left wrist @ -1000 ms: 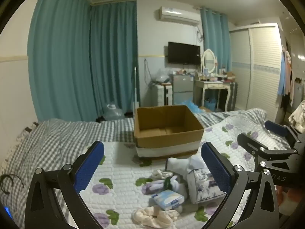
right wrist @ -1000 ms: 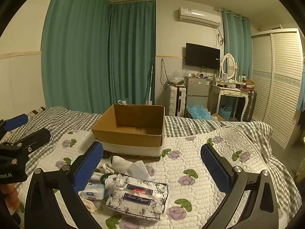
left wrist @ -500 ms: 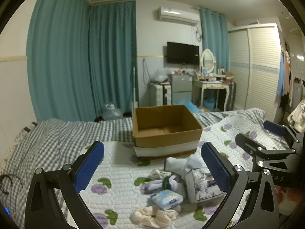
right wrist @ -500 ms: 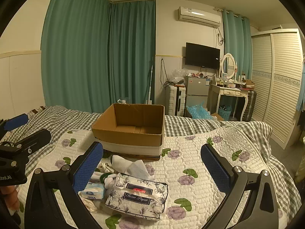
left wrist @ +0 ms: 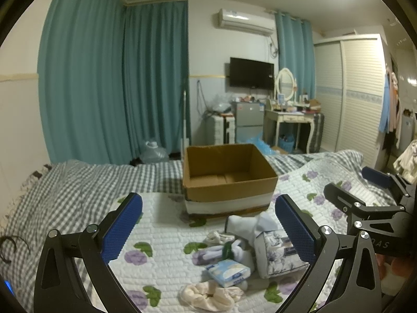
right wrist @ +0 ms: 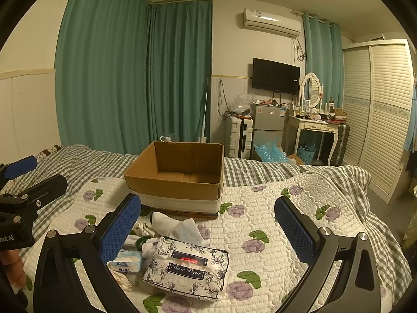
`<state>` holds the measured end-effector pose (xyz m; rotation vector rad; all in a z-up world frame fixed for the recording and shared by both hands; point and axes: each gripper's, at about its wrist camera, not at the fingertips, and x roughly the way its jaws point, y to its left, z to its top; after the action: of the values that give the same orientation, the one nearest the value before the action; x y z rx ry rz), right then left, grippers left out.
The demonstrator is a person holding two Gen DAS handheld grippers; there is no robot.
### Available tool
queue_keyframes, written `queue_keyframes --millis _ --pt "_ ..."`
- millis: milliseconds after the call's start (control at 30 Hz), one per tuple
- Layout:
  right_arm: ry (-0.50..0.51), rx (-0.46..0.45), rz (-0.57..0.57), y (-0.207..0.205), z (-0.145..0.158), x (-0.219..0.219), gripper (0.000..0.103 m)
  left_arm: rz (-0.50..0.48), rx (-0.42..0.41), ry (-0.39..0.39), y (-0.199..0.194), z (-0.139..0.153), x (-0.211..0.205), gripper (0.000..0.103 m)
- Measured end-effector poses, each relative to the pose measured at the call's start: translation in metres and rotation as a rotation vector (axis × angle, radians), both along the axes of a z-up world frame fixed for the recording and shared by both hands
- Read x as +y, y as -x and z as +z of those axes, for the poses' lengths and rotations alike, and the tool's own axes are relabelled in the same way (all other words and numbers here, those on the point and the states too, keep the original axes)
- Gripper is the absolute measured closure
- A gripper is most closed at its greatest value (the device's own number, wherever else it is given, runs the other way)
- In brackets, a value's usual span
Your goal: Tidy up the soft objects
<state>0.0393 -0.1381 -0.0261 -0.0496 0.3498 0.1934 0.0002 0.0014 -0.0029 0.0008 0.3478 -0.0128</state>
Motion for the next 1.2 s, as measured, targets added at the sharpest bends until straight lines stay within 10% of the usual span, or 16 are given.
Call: queue_keyframes --millis 1200 --pt "0.009 0.016 -0.012 -0.0029 0.0029 0.004 0.0 -0.003 0.005 0.0 -0.0002 0.0003 0.0001 0.0"
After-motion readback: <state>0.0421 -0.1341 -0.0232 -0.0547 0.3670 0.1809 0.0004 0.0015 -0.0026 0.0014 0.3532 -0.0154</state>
